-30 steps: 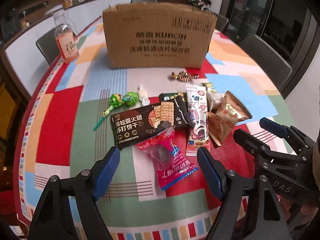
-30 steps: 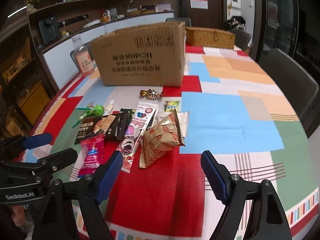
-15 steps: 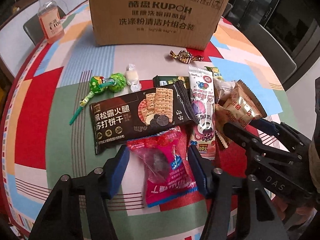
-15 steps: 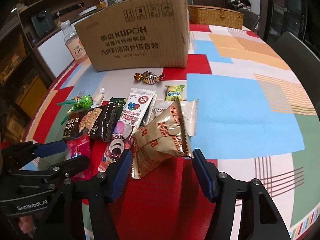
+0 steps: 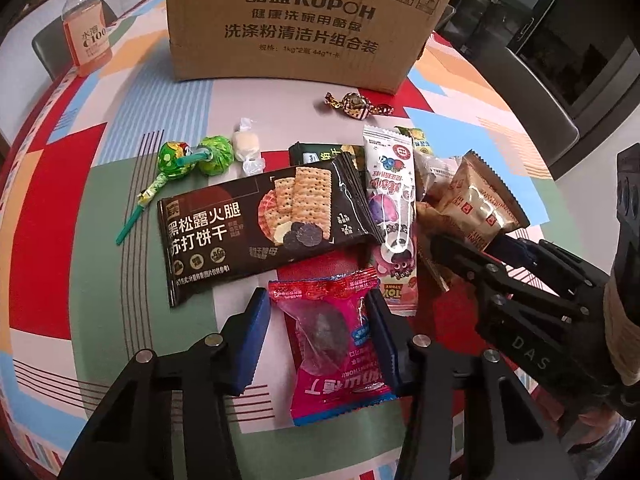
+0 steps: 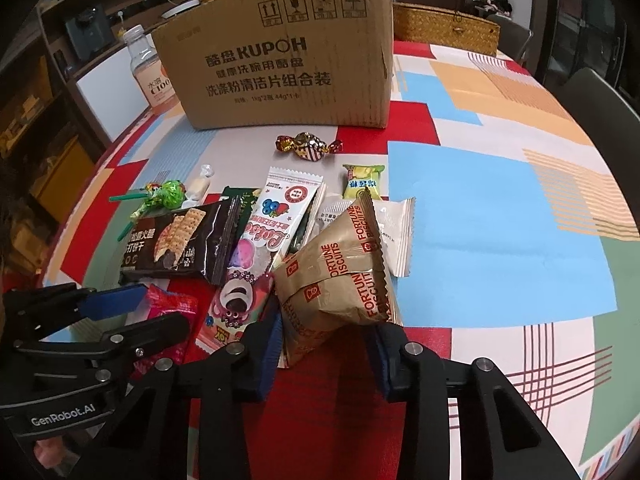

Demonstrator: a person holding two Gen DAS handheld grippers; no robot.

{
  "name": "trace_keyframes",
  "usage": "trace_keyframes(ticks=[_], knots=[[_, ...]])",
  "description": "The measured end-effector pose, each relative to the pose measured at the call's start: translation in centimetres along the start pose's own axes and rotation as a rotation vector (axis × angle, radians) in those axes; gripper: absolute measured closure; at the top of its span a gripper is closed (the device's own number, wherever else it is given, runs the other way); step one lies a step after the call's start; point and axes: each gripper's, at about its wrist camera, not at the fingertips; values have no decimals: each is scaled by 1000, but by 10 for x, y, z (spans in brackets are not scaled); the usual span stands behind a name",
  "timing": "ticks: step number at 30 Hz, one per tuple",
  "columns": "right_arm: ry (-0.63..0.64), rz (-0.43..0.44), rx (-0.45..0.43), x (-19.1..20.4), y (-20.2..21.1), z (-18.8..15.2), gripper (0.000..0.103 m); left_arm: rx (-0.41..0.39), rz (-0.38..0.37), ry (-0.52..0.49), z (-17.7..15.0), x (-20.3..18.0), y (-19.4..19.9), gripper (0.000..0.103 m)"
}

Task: Organize snacks
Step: 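Grasp the red-pink candy bag with left gripper while right gripper grasps the fortune biscuit bag, then carry both bags over the cardboard box and open both grippers to drop them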

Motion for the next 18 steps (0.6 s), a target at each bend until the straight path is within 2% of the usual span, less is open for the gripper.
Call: trace_keyframes(ticks=[4,10,18], knots=[[-11,-4,-14,0,10,0,66,-36,1,-15,-2,-3,12,55],[1,0,-60,9,33,3,66,-130,24,-46,4,-5,42,55],[26,46,-150,25,62,25,66,-270,76,-74,29,0,83,55]])
Point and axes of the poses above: each gripper's, at about its wrist camera, not at the fingertips, and y roughly against the way its jaws point, x to its left, z to its top, and after that the axes turned 11 degrees about -y, right-handed
